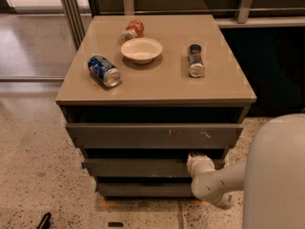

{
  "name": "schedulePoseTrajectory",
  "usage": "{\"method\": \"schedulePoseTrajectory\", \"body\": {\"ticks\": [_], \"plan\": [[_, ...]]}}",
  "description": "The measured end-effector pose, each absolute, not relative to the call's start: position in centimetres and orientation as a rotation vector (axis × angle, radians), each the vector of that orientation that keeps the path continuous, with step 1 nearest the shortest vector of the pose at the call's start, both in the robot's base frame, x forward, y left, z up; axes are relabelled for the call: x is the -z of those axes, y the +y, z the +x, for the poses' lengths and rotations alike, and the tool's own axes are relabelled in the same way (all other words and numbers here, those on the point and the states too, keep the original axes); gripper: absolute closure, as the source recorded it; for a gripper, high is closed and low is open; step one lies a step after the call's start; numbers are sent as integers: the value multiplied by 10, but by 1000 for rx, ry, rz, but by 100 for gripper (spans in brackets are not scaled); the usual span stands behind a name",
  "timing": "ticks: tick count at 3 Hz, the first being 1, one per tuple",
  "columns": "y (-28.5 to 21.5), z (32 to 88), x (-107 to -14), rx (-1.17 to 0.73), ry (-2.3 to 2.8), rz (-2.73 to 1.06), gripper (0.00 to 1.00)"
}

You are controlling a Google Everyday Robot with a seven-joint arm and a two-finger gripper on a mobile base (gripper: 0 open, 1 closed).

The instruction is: Open middle drawer

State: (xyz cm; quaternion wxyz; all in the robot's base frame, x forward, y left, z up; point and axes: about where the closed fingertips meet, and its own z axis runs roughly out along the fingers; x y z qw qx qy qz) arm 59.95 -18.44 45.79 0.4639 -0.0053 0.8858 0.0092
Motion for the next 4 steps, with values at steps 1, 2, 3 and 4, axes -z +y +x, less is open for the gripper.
{"method": "schedulePoseTrajectory", "body": {"ticks": [1,2,3,4], "plan": [[-183,608,-448,1,2191,-34,100],[-184,617,-441,27,2213,-58,100],[-184,617,-441,27,2214,-59,100],[-190,611,-433,31,2281,-45,100]]}}
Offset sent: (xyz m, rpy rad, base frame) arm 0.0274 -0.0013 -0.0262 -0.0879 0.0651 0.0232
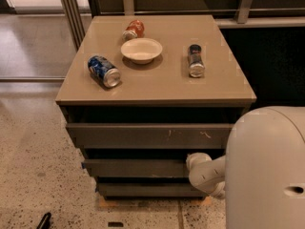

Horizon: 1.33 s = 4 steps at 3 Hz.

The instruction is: Open middle drawer

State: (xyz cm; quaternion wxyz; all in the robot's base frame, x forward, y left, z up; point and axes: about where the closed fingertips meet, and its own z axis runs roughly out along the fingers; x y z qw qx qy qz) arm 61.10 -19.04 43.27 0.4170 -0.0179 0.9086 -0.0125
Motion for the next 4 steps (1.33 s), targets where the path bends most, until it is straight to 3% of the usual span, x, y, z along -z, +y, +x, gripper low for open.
{"method": "schedulePoseTrajectory", "body": {"ticks": [2,4], "plan": [[-195,606,-433,31,2325,-39,100],[-188,565,-440,-93,2400,-105,100]]}}
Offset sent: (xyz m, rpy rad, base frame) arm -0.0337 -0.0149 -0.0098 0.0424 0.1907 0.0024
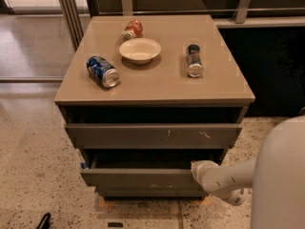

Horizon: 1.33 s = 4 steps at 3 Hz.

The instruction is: Open middle drawer

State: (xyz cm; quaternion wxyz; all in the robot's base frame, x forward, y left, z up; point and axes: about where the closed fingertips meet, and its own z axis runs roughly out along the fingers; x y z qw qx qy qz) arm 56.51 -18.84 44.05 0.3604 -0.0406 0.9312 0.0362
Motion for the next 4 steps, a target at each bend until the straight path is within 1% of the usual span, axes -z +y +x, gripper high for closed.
{"method": "schedulePoseTrajectory", "body": {"ticks": [1,4], "plan": [[-180,542,-448,-209,2402,-205,100],[-183,534,-431,-207,2477,-240,100]]}}
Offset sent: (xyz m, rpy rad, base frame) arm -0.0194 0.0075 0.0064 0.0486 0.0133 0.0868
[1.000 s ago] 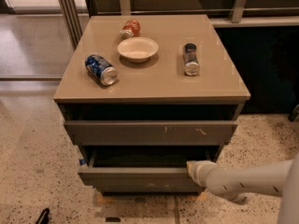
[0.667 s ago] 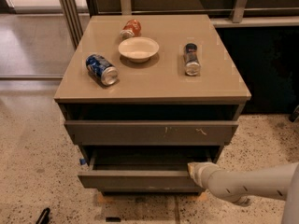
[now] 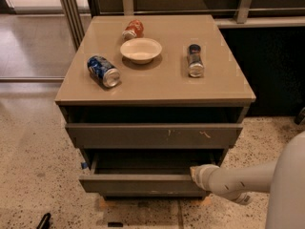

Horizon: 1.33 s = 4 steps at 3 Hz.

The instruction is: Open middle drawer

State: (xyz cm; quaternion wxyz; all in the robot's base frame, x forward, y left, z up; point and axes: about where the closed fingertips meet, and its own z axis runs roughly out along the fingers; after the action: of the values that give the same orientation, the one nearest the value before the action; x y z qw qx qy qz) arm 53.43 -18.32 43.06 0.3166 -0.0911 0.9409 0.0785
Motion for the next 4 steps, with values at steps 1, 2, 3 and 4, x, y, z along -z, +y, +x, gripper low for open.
{"method": "schedulePoseTrajectory", "body": {"ticks": [1,2,3,4], "plan": [[-183,534,-432,-208,2484,-239,100],[-185,525,-431,-210,2510,-237,100],[-185,510,-430,-233,2540,-230,100],[-181,495,-424,-264,2569,-235,100]]}}
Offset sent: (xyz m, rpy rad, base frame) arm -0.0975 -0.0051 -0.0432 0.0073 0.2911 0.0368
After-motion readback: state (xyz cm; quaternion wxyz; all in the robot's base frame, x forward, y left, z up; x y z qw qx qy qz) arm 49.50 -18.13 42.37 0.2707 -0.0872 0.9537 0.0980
